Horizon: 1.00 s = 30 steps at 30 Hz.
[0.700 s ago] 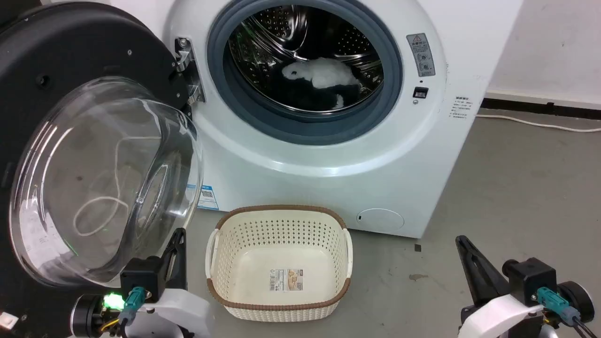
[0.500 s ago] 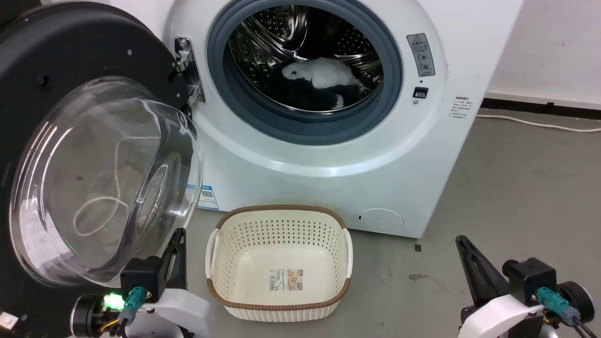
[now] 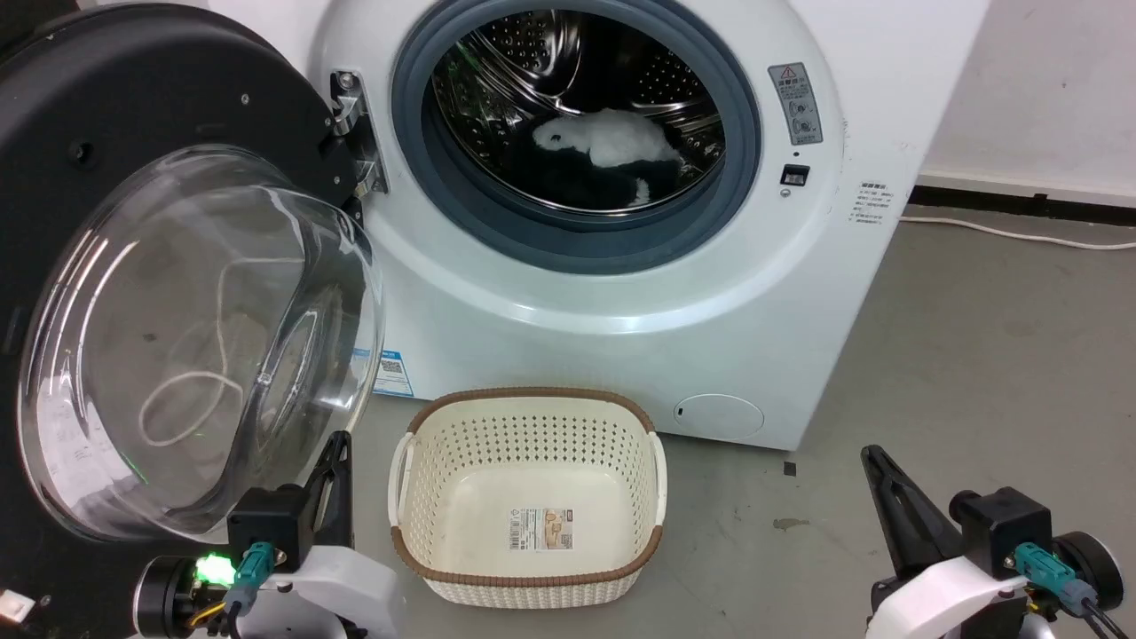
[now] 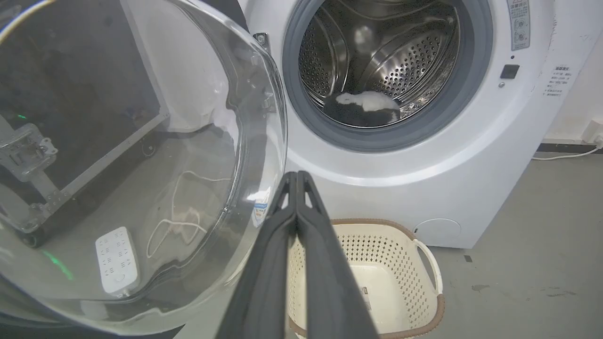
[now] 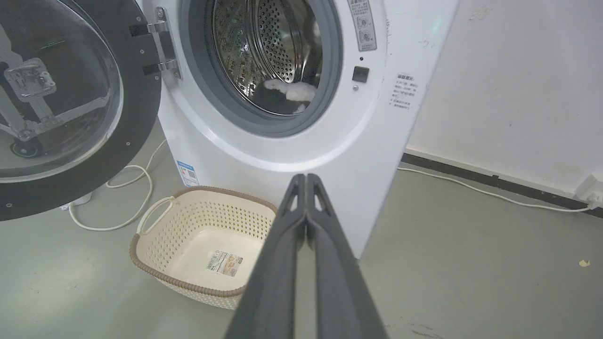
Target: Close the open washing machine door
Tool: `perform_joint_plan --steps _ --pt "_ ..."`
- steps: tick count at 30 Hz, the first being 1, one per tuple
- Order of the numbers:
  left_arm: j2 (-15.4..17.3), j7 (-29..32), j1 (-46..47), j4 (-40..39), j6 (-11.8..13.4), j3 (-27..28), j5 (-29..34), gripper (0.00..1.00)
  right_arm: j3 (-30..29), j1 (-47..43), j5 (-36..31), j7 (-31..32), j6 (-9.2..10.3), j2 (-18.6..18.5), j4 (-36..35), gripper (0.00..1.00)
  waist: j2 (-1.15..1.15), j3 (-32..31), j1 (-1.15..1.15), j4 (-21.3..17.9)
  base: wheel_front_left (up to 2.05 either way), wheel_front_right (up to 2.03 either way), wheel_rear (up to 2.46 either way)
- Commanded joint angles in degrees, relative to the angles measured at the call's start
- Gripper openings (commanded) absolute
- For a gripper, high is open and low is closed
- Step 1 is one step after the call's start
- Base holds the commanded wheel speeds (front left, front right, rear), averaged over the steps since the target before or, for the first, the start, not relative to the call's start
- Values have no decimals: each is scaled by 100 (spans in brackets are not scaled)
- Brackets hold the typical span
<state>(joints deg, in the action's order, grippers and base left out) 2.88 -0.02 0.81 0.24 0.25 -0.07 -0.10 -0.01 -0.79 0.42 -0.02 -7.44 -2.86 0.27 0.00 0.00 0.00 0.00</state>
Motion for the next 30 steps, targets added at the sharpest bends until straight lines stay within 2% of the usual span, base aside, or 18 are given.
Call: perform_joint_plan --steps 1,24,25,30 --pt "-1 2 -81 -24 -25 7 10 0 1 79 -42 2 -5 -1 -27 0 0 0 0 0 0 0 0" --pt "-1 2 -81 -24 -25 7 10 0 1 79 -42 2 -5 -1 -27 0 0 0 0 0 0 0 0" --pt "0 -1 1 2 1 -2 -1 100 0 -2 4 -2 0 0 0 100 0 0 0 0 0 0 0" --pt "0 -22 -3 9 -1 -9 -34 100 1 -22 44 -31 0 0 11 100 0 1 0 1 0 0 0"
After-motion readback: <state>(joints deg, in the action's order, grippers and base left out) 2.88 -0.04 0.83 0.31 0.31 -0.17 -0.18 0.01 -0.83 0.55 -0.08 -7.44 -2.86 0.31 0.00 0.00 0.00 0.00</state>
